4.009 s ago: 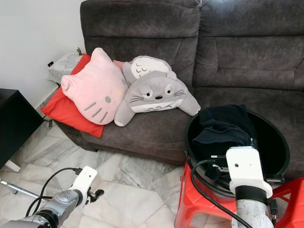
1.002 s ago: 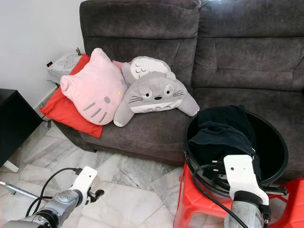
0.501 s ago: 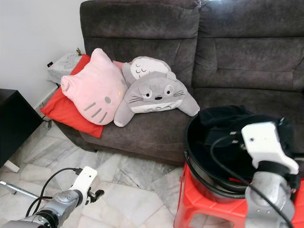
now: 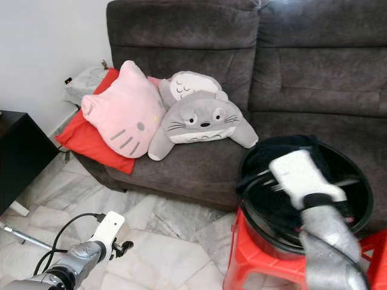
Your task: Hang hanger
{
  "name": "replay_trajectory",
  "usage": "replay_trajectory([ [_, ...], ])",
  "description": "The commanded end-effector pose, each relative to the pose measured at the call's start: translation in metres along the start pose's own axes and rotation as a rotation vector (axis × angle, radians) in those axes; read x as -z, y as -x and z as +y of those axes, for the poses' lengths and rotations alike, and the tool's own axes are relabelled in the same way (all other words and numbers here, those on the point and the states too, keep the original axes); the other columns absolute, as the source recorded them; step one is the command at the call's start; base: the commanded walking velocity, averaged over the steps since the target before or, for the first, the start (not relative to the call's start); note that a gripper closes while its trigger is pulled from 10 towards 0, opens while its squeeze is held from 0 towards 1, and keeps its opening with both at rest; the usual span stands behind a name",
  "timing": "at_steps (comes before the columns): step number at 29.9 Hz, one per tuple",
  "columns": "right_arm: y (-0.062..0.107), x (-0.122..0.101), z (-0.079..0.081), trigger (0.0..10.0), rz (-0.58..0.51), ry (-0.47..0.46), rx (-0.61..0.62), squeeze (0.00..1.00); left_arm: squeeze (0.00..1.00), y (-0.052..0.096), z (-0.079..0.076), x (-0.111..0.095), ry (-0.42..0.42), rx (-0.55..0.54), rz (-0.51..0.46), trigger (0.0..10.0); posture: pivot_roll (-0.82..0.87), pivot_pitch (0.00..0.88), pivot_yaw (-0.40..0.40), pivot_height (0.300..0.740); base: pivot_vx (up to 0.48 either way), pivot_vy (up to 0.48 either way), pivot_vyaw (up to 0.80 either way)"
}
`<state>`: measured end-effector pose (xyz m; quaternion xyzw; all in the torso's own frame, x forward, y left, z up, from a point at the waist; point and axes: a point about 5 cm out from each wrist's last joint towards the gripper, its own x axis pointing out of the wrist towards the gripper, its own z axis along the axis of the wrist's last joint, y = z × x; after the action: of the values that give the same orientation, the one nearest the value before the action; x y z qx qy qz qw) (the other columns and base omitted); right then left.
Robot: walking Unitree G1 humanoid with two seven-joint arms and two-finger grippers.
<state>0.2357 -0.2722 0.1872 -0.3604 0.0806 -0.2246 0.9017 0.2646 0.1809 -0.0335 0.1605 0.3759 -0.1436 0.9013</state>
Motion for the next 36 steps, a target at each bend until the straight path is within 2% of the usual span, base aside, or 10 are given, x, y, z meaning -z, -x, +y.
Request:
replay_trajectory([
  [1, 0.0, 0.001, 0.009, 0.0, -0.001, 0.023, -0.096, 0.0, 0.0, 0.001, 0.004, 0.003, -0.009, -0.01, 0.016, 10.0, -0.29, 0.0, 0.135, 0.74, 0.0, 0.0, 0.0],
  [4, 0.003, -0.008, 0.017, 0.0, -0.109, 0.167, -0.174, 0.0, 0.0, 0.001, 0.004, 0.003, -0.011, -0.009, 0.016, 10.0, -0.29, 0.0, 0.135, 0.74, 0.0, 0.0, 0.0],
  [5, -0.001, -0.012, 0.004, 0.0, -0.119, 0.175, -0.064, 0.0, 0.0, 0.001, 0.004, 0.003, -0.009, -0.009, 0.016, 10.0, -0.29, 0.0, 0.133, 0.74, 0.0, 0.0, 0.0],
  [6, -0.008, -0.019, -0.025, 0.0, -0.108, 0.078, 0.173, 0.0, 0.0, 0.001, 0.004, 0.003, -0.007, -0.011, 0.015, 10.0, -0.29, 0.0, 0.133, 0.74, 0.0, 0.0, 0.0],
  [9, -0.011, -0.025, -0.044, 0.0, -0.099, -0.042, 0.301, 0.0, 0.0, 0.001, 0.004, 0.003, -0.007, -0.011, 0.015, 10.0, -0.29, 0.0, 0.133, 0.74, 0.0, 0.0, 0.0],
  [12, -0.021, -0.042, -0.053, 0.0, -0.173, -0.191, 0.278, 0.0, 0.0, 0.001, 0.004, 0.002, -0.008, -0.01, 0.015, 10.0, -0.3, 0.0, 0.131, 0.74, 0.0, 0.0, 0.0],
  [17, -0.025, -0.043, -0.039, 0.0, -0.164, -0.316, 0.184, 0.0, 0.0, 0.001, 0.003, 0.002, -0.004, -0.012, 0.014, 10.0, -0.29, 0.0, 0.129, 0.74, 0.0, 0.0, 0.0],
  [19, -0.025, -0.043, -0.033, 0.0, -0.165, -0.299, 0.15, 0.0, 0.0, 0.001, 0.003, 0.002, -0.003, -0.013, 0.014, 10.0, -0.29, 0.0, 0.129, 0.74, 0.0, 0.0, 0.0],
  [23, -0.021, -0.037, -0.002, 0.0, -0.145, -0.156, -0.094, 0.0, 0.0, 0.001, 0.003, 0.002, -0.004, -0.01, 0.016, 10.0, -0.29, 0.0, 0.129, 0.74, 0.0, 0.0, 0.0],
  [36, 0.004, -0.031, 0.038, 0.0, -0.145, -0.142, -0.436, 0.0, 0.0, 0.001, 0.003, 0.003, -0.007, -0.006, 0.019, 10.0, -0.29, 0.0, 0.132, 0.74, 0.0, 0.0, 0.0],
])
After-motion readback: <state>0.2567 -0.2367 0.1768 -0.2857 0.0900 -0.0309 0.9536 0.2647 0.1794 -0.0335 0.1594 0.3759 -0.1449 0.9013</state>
